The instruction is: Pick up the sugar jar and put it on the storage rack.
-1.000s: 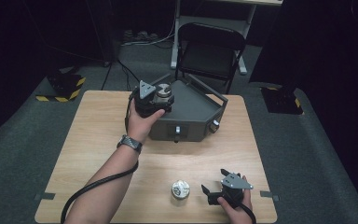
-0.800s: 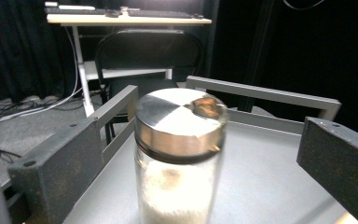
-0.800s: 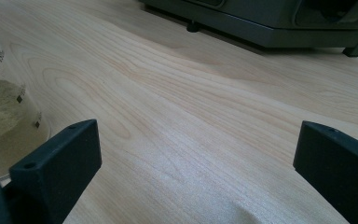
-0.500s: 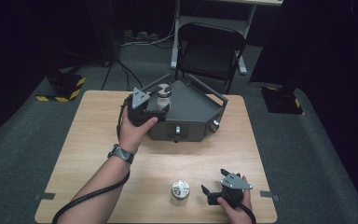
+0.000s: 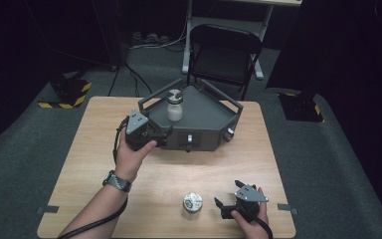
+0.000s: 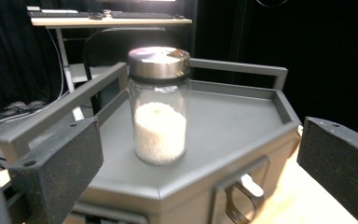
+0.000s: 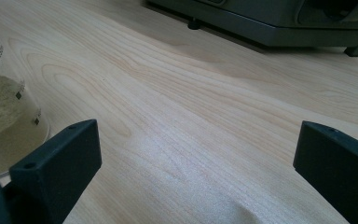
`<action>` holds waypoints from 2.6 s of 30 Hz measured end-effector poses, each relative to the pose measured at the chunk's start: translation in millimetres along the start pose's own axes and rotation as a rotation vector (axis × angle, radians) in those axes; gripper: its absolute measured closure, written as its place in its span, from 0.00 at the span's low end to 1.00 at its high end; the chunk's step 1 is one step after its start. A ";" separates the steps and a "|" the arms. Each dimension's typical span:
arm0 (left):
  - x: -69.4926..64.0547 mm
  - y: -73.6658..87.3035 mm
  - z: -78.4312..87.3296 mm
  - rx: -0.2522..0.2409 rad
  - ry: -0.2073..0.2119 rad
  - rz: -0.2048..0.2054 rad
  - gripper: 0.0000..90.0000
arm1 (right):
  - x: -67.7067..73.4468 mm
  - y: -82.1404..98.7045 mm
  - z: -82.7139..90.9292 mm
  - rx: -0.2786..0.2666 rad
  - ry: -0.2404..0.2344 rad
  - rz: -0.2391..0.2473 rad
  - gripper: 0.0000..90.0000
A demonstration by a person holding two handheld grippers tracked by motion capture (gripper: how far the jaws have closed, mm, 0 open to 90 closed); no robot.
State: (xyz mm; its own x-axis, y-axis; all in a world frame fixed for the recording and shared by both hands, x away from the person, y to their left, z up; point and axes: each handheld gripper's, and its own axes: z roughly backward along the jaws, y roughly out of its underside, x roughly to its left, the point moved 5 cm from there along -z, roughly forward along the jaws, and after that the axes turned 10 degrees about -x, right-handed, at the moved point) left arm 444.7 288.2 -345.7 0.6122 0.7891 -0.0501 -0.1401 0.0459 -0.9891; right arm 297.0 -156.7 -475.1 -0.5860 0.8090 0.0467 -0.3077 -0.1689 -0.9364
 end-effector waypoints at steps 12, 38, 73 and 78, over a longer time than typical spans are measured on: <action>-4.0 19.9 31.7 0.002 0.029 -0.001 0.01 | 1.4 -0.8 -0.7 0.007 0.004 0.006 0.01; -13.0 74.1 78.4 0.078 0.054 -0.003 0.01 | 2.3 -1.3 -1.1 0.012 0.008 0.010 0.01; -20.7 116.5 112.2 0.311 0.081 -0.144 0.01 | 9.6 -2.0 -0.1 0.026 0.055 0.021 0.01; -24.9 116.4 112.8 0.317 0.078 -0.169 0.01 | 8.4 -3.0 -1.1 0.036 0.051 0.015 0.01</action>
State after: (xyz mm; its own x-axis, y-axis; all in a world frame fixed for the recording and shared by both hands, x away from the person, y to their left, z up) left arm 325.3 343.0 -443.9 0.7034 0.7053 0.0882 -0.2584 0.3692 -0.8927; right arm 293.9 -148.8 -472.3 -0.5518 0.8338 0.0144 -0.3264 -0.2001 -0.9238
